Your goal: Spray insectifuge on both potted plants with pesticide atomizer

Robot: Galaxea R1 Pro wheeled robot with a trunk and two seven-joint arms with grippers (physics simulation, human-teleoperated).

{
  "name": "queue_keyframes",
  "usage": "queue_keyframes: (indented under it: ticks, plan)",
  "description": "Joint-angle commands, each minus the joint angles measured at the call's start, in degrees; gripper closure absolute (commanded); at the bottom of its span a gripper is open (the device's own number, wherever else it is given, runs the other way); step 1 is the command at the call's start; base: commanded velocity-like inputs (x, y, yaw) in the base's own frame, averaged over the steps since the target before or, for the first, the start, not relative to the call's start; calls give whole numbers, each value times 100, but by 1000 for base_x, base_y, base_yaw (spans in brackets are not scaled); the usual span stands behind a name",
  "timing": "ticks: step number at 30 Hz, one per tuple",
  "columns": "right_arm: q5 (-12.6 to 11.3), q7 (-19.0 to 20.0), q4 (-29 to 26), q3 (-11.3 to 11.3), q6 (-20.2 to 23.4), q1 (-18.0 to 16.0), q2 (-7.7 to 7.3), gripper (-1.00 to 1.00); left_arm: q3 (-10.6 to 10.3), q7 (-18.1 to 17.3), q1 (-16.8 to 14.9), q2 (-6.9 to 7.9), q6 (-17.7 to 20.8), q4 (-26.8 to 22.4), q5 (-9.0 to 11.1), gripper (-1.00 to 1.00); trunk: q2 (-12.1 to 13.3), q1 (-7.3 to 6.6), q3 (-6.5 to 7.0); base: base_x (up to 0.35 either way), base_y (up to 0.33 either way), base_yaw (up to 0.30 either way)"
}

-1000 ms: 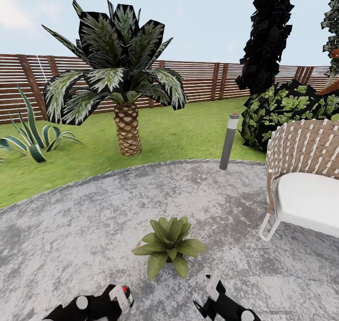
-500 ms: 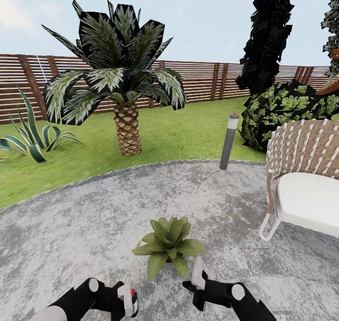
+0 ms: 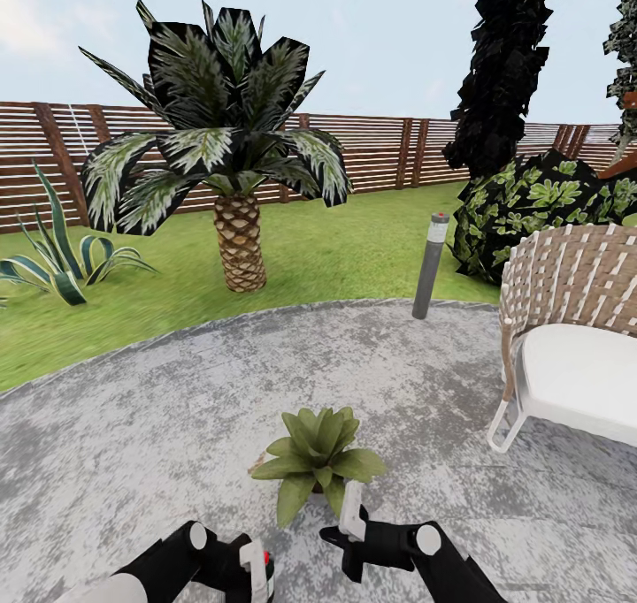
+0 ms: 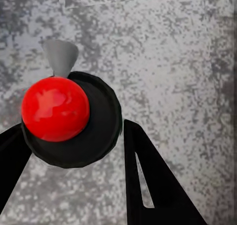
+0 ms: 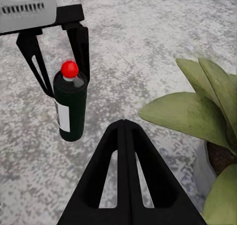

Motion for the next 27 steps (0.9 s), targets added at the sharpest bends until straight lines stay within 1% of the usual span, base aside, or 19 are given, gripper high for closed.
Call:
queue_keyframes:
  ticks: [1,3,9,19,20,22,27]
  plan:
    - [45,4,-8,-7,-26,-2,25,100,2,24,-1,-23,-54,-8,-86,100,-2,-1,-5,0,0,0]
    - [45,4,-9,-7,-26,-2,46,100,2,24,-1,-52,-39,-21,-95,100,-2,-1,-5,0,0,0]
    - [45,0,-9,-7,-26,-2,57,100,2,15,0,-213,-22,-277,-100,100,-2,-1,-5,0,0,0]
    - [54,1,-9,-7,-26,-2,58,100,-6,15,-1,-454,-22,-300,-107,100,-2,-1,-5,0,0,0]
    - [54,-1,-9,-7,-26,-2,59,100,-6,15,-1,-472,-22,-300,-131,100,-2,-1,-5,0,0,0]
    - [54,-1,-9,-7,-26,-2,59,100,-6,15,-1,-499,-22,-300,-279,100,-2,-1,-5,0,0,0]
    - [54,-4,-9,-7,-26,-2,60,100,-6,15,-1,-536,-22,-300,-334,100,-2,-1,-5,0,0,0]
